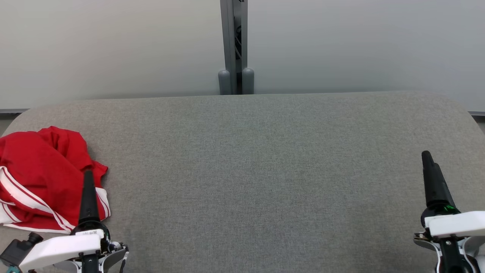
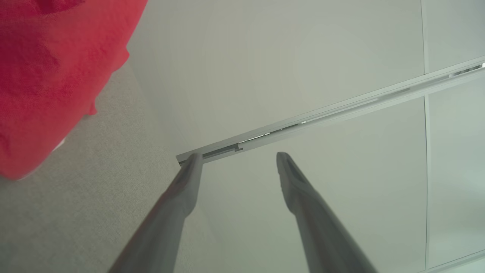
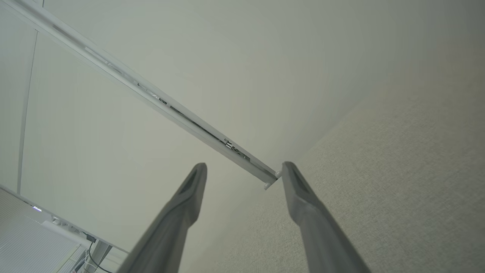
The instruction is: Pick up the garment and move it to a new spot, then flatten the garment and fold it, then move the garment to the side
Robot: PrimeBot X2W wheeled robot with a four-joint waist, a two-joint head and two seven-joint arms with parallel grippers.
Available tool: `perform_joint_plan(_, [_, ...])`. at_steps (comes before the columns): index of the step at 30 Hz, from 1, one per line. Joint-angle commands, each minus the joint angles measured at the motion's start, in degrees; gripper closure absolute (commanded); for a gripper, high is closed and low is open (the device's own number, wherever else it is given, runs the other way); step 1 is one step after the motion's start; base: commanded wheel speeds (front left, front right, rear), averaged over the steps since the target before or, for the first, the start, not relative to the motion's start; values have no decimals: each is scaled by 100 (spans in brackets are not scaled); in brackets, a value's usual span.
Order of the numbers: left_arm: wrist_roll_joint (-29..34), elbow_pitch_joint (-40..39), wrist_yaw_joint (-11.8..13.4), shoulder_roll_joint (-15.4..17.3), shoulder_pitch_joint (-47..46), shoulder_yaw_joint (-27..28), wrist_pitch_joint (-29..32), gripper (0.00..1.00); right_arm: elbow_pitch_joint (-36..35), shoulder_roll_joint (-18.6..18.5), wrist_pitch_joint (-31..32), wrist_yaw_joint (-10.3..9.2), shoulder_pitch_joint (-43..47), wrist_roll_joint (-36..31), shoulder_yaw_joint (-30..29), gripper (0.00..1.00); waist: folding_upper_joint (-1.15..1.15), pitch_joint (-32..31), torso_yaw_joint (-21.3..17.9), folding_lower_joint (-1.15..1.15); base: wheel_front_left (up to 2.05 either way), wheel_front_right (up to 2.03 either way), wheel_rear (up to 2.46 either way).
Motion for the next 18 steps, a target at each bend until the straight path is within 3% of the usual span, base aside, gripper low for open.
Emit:
perform_joint_plan(1, [130,-106,-5,21,-72,81,-51,0,-134,-46,-96,25,-124,-330,117,0,0,-11,8,0,0,0,0])
perform_joint_plan(11, [717,-338,-6,25,-8,215,-156,0,-364,-59,-289,27,-184,-1480,356,0,0,-32,13,0,0,0,0])
perform_joint_plan(18, [1522,-629,-7,29,49,218,-238,0,-474,-24,-430,28,-203,-2279,454,0,0,-33,10,0,0,0,0])
